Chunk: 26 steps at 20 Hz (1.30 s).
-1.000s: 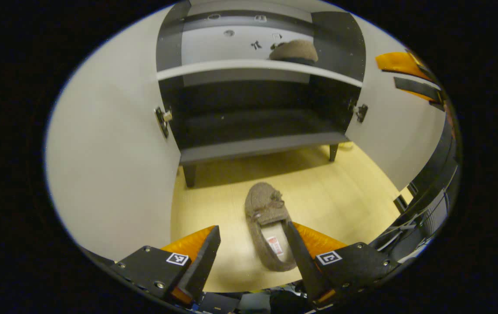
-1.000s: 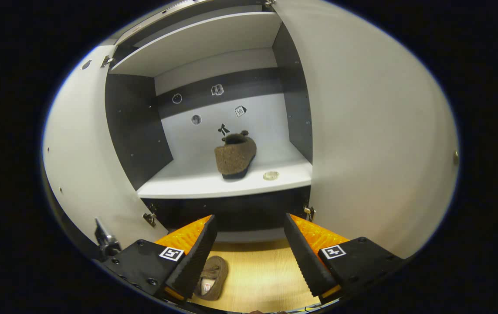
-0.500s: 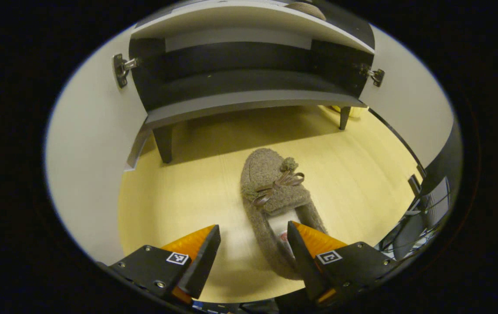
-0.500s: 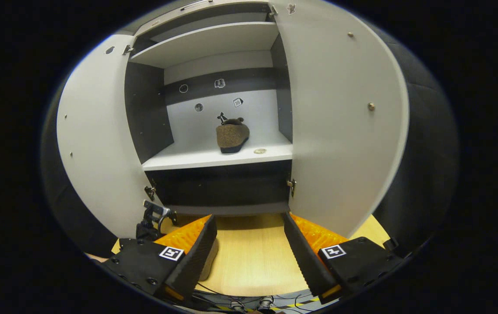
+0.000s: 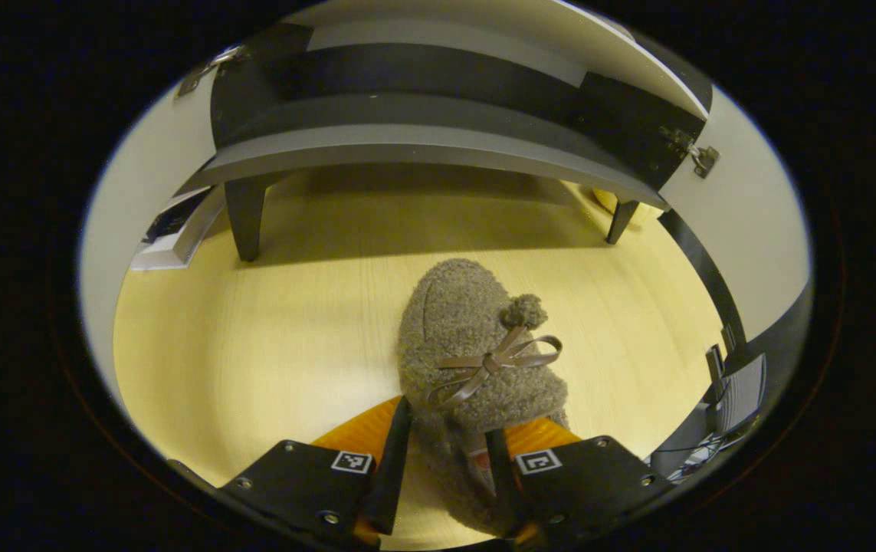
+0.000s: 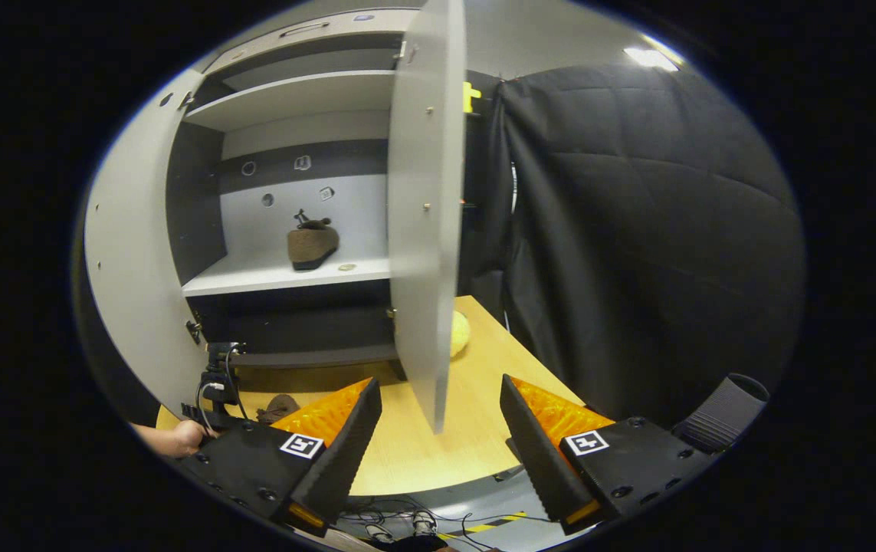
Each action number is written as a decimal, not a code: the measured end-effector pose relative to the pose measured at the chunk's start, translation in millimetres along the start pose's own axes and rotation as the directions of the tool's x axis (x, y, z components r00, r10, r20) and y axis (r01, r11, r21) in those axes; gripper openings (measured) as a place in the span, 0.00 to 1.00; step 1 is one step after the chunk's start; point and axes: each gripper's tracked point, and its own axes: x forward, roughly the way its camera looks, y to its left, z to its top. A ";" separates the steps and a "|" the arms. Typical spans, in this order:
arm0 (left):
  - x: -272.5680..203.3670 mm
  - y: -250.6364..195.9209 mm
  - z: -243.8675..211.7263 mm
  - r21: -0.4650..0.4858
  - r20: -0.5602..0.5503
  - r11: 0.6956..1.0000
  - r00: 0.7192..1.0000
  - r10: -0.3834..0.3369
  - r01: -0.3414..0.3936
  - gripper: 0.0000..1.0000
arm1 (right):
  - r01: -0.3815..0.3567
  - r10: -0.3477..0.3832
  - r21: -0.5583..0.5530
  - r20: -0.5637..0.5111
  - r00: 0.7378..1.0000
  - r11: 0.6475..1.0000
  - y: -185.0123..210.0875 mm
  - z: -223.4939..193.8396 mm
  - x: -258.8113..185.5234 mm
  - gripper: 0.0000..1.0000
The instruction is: Grab one shoe with the right hand and put it into the shoe cabinet, grab the other shoe with the left hand and put it into the shoe cabinet; then close the right door with the right hand and the left door with the left hand.
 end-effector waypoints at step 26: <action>-103.1 -24.0 66.7 -0.152 0.116 0.988 0.992 0.044 -0.026 0.12 | 0.139 -0.186 0.367 0.098 0.978 0.920 -180.7 77.2 146.7 0.98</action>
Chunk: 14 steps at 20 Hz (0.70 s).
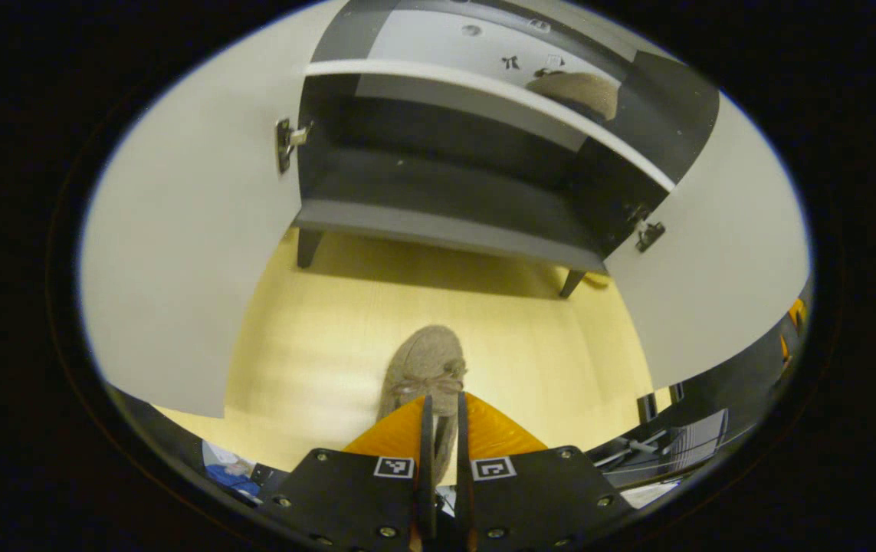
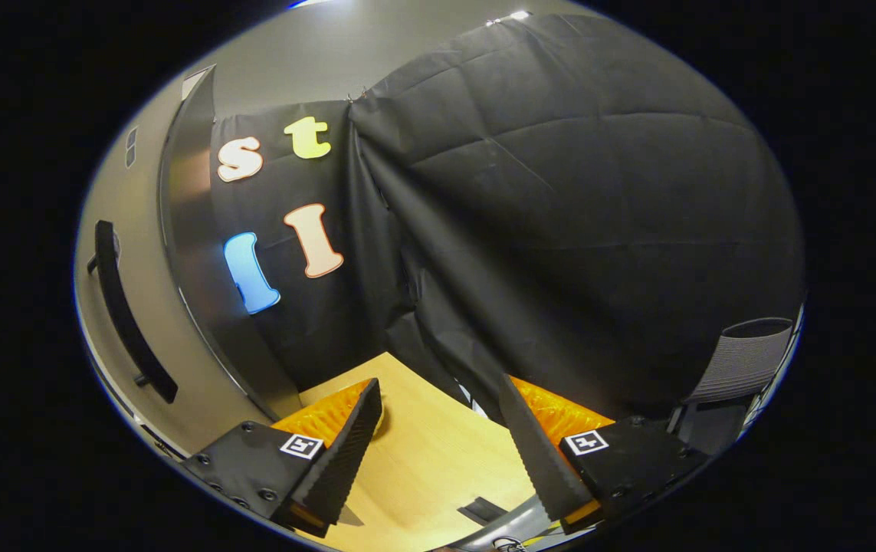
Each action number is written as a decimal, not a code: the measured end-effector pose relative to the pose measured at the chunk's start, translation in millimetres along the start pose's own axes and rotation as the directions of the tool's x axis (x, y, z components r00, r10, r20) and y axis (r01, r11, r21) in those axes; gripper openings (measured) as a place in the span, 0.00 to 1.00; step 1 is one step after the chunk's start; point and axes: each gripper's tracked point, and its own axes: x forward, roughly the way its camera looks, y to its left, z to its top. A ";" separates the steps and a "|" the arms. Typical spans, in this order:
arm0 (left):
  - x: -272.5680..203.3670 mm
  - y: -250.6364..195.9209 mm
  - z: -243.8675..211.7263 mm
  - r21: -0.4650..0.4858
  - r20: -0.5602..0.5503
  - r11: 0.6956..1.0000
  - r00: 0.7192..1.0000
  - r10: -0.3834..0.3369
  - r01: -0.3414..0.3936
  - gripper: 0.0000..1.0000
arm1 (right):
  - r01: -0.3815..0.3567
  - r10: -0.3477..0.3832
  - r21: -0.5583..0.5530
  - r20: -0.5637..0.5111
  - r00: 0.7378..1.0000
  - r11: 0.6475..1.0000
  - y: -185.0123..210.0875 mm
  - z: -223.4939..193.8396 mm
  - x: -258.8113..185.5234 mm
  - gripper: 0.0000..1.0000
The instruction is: Grab one shoe with the right hand and put it into the shoe cabinet, grab the other shoe with the left hand and put it into the shoe cabinet; then close the right door with the right hand and the left door with the left hand.
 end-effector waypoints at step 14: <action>100.0 60.3 -75.8 0.354 -0.159 0.935 0.984 0.075 -0.014 0.56 | -0.018 0.014 -0.042 -0.085 0.996 0.999 13.4 -33.0 0.0 0.98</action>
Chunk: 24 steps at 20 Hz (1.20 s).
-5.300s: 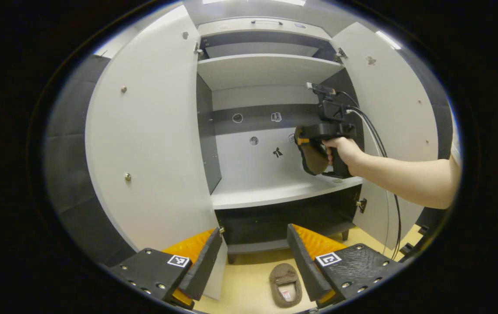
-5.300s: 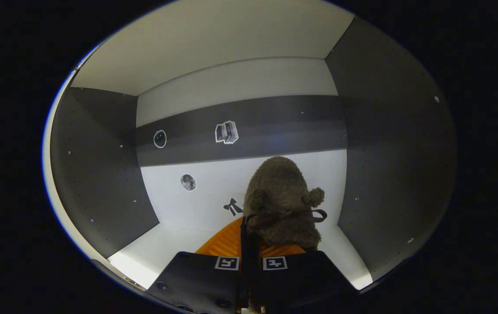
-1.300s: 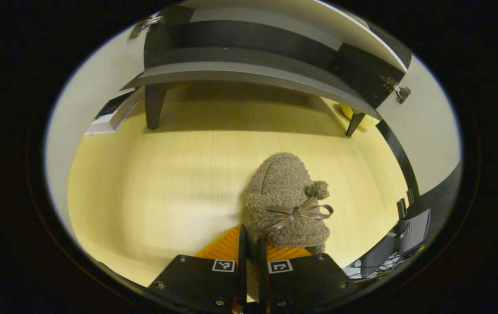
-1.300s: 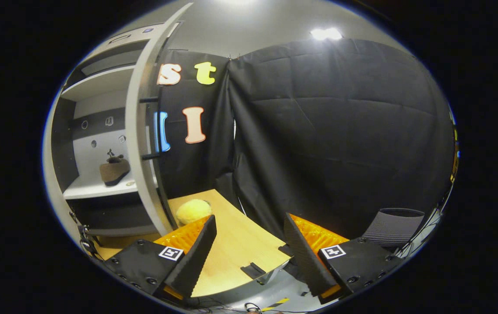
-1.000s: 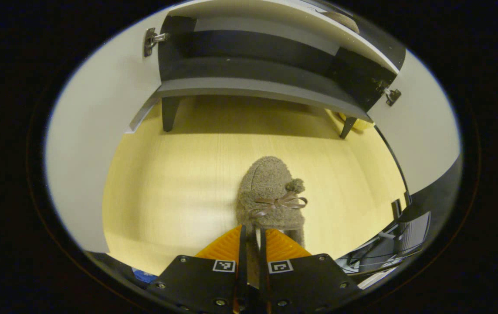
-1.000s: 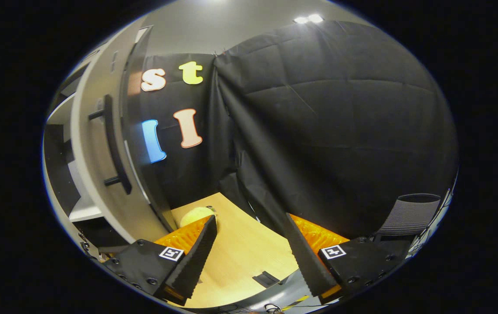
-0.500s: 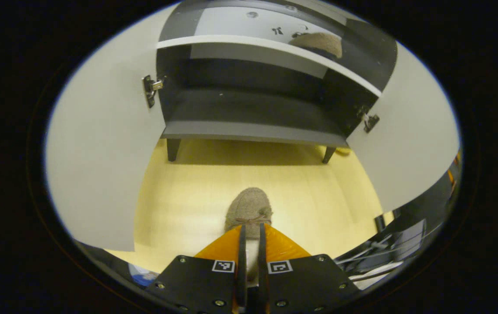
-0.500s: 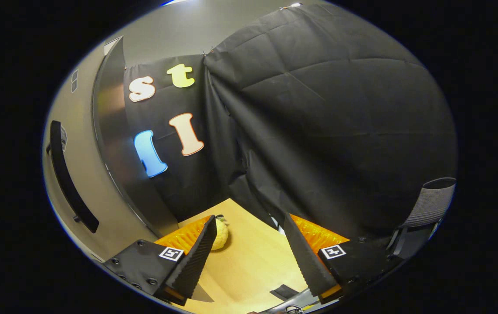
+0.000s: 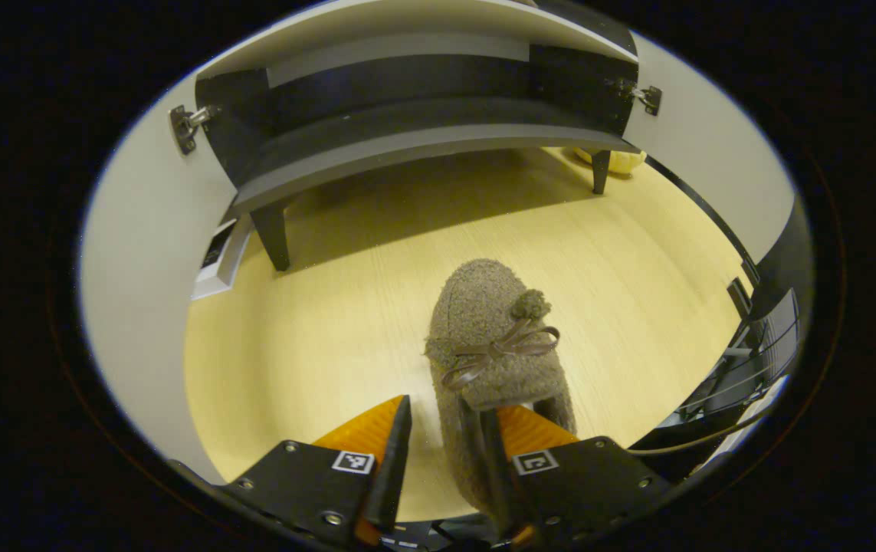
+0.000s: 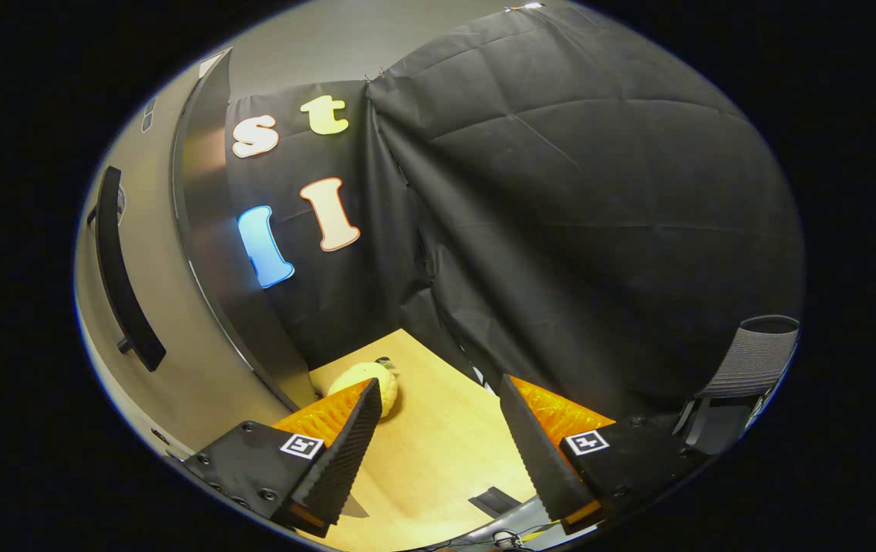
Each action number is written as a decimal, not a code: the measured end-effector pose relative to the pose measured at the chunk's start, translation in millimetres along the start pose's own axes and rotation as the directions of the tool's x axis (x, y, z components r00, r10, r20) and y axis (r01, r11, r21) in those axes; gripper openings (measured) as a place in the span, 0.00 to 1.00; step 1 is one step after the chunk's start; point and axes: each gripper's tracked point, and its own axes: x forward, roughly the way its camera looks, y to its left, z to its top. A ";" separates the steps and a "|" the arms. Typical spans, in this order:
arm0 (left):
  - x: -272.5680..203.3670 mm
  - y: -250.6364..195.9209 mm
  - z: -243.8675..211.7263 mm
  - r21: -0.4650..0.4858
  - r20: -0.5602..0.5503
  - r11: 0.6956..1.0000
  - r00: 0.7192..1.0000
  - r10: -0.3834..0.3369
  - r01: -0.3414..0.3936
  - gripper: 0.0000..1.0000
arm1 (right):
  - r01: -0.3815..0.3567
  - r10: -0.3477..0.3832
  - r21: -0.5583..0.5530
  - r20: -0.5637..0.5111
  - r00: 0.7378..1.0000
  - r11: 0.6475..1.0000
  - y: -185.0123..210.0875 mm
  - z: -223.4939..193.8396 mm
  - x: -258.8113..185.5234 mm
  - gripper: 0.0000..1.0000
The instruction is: Grab one shoe with the right hand and put it into the shoe cabinet, grab the other shoe with the left hand and put it into the shoe cabinet; then close the right door with the right hand and the left door with the left hand.
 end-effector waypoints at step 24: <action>-8.7 19.5 82.6 -0.065 0.154 0.998 0.988 0.003 0.007 0.05 | 0.040 -0.040 0.014 -0.032 0.999 0.999 -15.4 -17.8 -15.4 0.99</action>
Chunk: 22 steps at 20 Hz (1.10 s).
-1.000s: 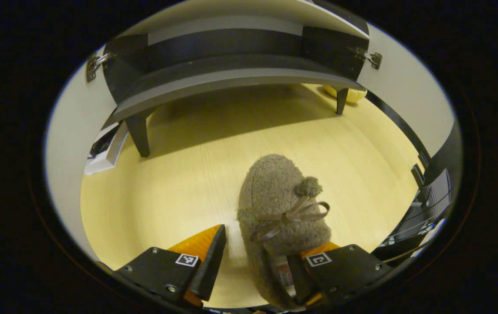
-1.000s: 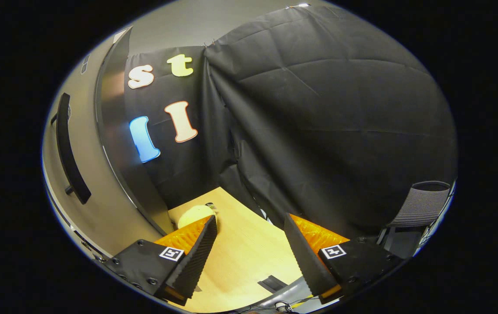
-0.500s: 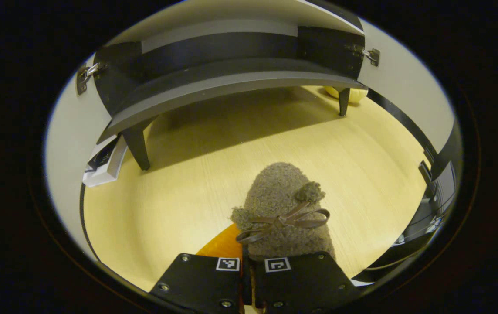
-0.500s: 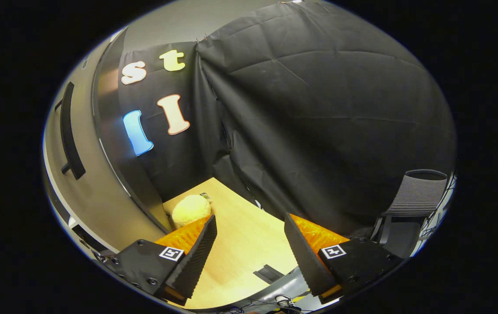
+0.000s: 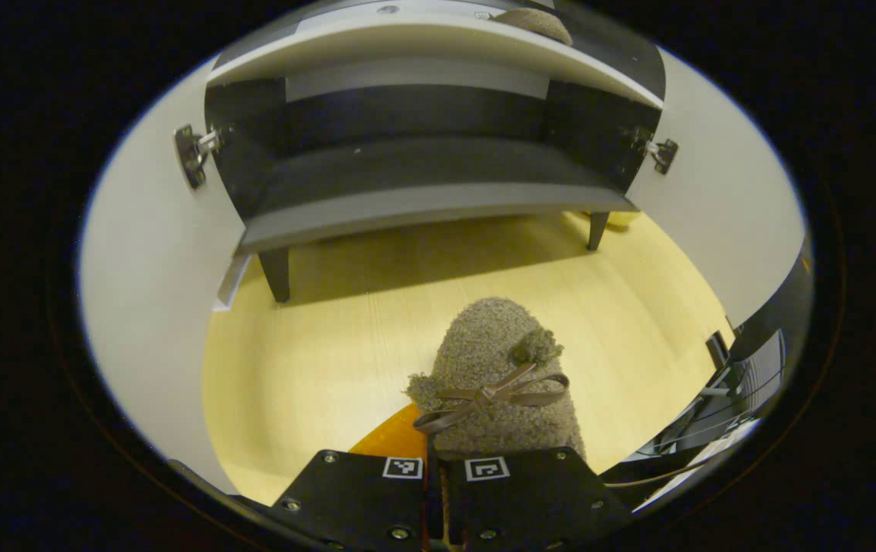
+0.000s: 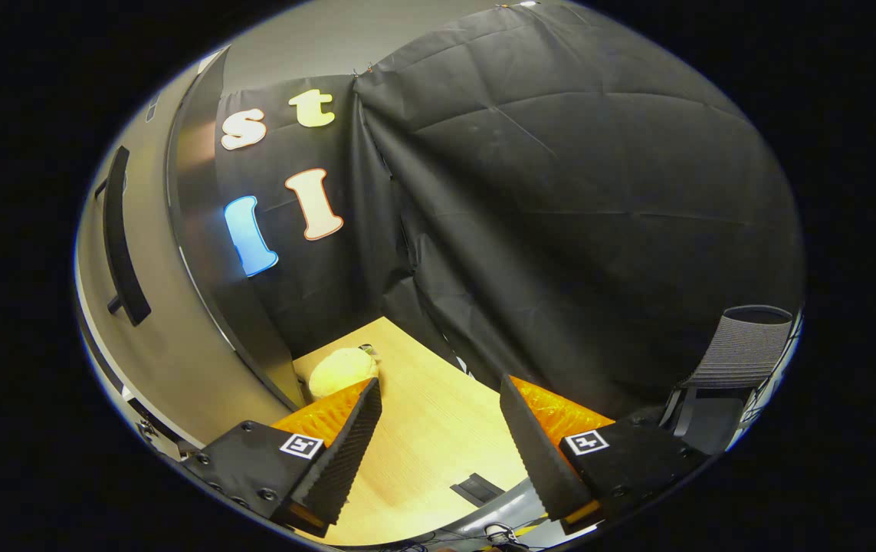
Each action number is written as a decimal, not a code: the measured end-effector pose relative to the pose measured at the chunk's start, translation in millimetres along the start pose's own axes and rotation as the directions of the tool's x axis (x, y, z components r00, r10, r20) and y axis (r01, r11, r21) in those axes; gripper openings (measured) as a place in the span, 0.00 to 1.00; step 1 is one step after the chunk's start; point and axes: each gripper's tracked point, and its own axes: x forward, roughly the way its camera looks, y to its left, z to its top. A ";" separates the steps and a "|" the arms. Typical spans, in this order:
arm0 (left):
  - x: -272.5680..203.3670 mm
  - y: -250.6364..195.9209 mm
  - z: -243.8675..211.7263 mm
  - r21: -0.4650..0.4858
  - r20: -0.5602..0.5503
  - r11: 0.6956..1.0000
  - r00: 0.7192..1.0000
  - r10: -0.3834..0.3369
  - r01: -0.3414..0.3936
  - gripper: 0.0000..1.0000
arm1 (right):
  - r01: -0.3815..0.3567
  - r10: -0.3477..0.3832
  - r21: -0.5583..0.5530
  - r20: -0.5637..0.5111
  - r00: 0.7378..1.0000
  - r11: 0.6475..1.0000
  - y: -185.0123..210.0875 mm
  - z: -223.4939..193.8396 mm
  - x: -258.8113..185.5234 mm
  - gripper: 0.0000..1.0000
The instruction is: Grab one shoe with the right hand and put it into the shoe cabinet, grab the other shoe with the left hand and put it into the shoe cabinet; then close the right door with the right hand and the left door with the left hand.
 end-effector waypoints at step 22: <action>-28.6 46.4 249.1 0.025 0.418 0.992 0.902 0.104 -0.126 0.05 | 0.085 -0.089 0.093 0.034 0.995 0.992 -49.8 0.0 -7.2 0.98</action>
